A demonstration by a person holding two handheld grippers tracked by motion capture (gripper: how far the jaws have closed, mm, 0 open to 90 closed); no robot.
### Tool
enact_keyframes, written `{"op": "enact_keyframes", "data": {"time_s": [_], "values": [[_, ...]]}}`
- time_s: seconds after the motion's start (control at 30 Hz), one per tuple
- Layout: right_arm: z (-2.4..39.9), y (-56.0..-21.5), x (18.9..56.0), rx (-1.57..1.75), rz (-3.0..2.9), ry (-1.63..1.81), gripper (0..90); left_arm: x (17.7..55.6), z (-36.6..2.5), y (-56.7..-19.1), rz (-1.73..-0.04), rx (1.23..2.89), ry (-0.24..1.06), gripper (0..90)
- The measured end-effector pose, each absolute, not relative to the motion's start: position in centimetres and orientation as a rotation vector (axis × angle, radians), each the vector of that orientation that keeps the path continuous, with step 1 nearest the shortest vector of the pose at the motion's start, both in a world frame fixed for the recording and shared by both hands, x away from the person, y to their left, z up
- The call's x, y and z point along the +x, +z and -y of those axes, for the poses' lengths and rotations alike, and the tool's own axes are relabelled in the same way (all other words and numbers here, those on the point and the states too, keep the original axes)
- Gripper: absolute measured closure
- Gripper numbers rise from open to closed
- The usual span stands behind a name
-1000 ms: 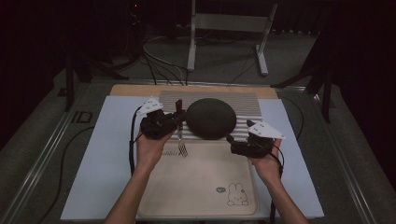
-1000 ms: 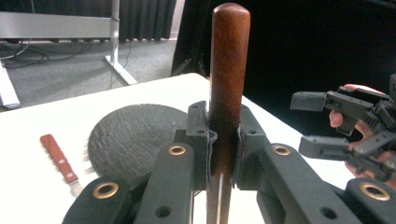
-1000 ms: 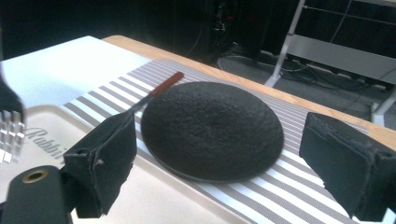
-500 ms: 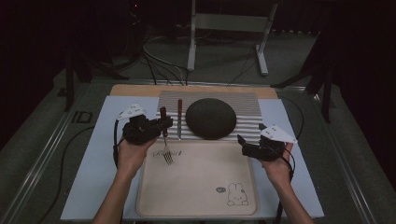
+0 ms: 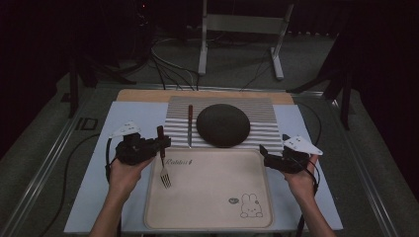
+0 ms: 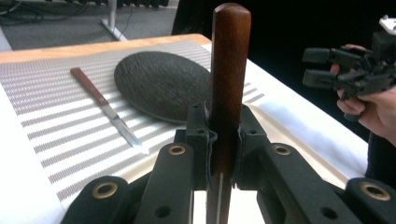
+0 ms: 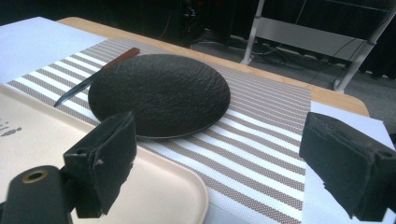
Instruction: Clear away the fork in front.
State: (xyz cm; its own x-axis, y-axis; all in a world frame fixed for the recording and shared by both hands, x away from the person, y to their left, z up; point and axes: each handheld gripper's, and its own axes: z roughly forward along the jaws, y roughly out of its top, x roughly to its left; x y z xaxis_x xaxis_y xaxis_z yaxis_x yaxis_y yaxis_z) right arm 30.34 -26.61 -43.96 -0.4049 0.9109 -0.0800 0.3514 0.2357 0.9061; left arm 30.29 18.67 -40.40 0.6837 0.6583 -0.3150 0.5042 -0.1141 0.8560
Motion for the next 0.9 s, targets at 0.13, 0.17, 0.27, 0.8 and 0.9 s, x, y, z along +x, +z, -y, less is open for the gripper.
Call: {"op": "enact_keyframes", "data": {"time_s": [0.13,0.17,0.27,0.8,0.9], "values": [[26.7,-43.9,30.3,1.153,-1.879,1.137,10.9,29.5,-18.9,-41.0,-0.935,1.783,0.151,80.3],[26.6,-44.0,30.3,1.153,-1.881,1.136,10.9,29.3,-19.0,-41.1,-0.935,1.785,0.143,80.3],[26.6,-44.0,30.3,1.151,-1.882,1.133,10.9,28.7,-19.1,-41.5,-0.939,1.798,0.128,80.3],[26.5,-44.1,30.4,1.151,-1.882,1.127,10.9,28.0,-19.0,-44.6,-0.989,1.837,0.000,80.1],[26.5,-44.1,30.4,1.153,-1.883,1.126,10.9,29.0,-19.1,-45.9,-1.018,1.842,-0.018,79.0]]}}
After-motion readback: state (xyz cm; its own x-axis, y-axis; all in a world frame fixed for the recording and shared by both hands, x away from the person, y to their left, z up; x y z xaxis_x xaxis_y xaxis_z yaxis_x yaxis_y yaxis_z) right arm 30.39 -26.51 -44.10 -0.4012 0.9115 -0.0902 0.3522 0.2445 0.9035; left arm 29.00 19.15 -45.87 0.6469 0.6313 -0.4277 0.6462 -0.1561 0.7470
